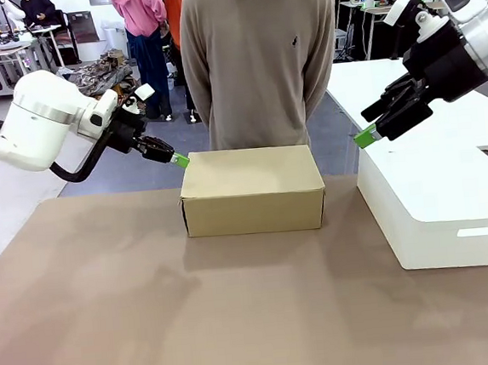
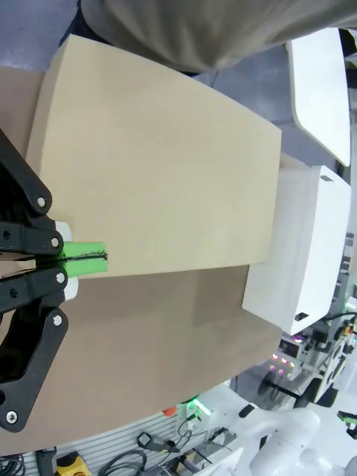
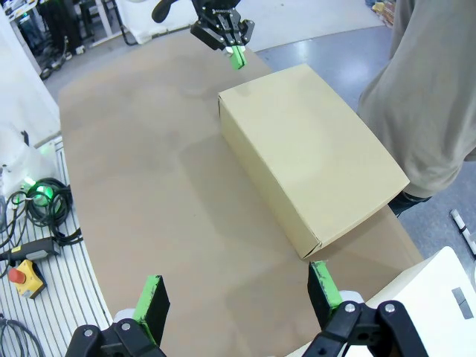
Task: Pack the shoes into the box.
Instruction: Press down on the lid of the Shoes Box.
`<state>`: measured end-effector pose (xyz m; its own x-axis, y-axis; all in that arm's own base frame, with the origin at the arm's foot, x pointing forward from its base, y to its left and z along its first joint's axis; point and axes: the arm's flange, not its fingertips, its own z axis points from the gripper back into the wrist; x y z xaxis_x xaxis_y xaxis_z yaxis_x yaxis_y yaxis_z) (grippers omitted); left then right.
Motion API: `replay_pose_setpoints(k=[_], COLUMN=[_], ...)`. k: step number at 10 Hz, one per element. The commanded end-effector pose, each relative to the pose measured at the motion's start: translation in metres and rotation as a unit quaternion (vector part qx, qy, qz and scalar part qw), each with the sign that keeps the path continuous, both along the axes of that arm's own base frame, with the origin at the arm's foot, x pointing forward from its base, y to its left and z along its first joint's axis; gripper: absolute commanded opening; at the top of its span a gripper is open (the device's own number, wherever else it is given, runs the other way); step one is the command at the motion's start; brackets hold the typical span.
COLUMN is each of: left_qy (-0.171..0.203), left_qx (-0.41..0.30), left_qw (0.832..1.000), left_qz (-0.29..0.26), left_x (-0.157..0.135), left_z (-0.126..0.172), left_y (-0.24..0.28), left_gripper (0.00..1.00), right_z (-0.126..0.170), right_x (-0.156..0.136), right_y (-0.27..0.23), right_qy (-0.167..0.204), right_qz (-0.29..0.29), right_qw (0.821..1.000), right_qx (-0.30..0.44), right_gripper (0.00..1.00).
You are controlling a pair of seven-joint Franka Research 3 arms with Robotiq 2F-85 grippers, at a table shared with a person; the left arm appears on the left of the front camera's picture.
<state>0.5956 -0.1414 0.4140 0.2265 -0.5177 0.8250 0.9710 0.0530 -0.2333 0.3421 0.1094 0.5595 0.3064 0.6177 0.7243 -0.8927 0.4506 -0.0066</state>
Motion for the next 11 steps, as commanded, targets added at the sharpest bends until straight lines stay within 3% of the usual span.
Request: replay_pose_setpoints(k=[1,7,9,10,11], left_qy=[0.002,0.0,-0.014,-0.001,0.02], left_qx=[-0.003,0.0,0.064,0.082,0.107], left_qw=[1.0,1.0,0.998,0.997,0.994], left_qz=[-0.003,0.0,0.0,0.013,0.024], left_x=[-0.001,0.0,-0.016,-0.02,-0.027], left_z=[0.001,0.0,0.034,0.048,0.064], left_y=[0.001,0.0,-0.011,-0.013,-0.019], left_gripper=[0.0,0.0,0.0,0.05,0.24], right_z=[-0.001,0.0,0.014,0.018,0.019], right_x=[0.003,0.0,0.016,0.027,0.04], right_y=[-0.001,0.0,0.016,0.025,0.033], right_qy=[-0.007,0.0,0.016,0.029,0.037], right_qz=[0.013,0.0,-0.015,-0.005,-0.02], right_qw=[1.0,1.0,1.0,0.999,0.998], right_qx=[0.013,0.0,-0.014,-0.025,-0.054], right_gripper=[1.0,1.0,1.0,1.0,0.95])
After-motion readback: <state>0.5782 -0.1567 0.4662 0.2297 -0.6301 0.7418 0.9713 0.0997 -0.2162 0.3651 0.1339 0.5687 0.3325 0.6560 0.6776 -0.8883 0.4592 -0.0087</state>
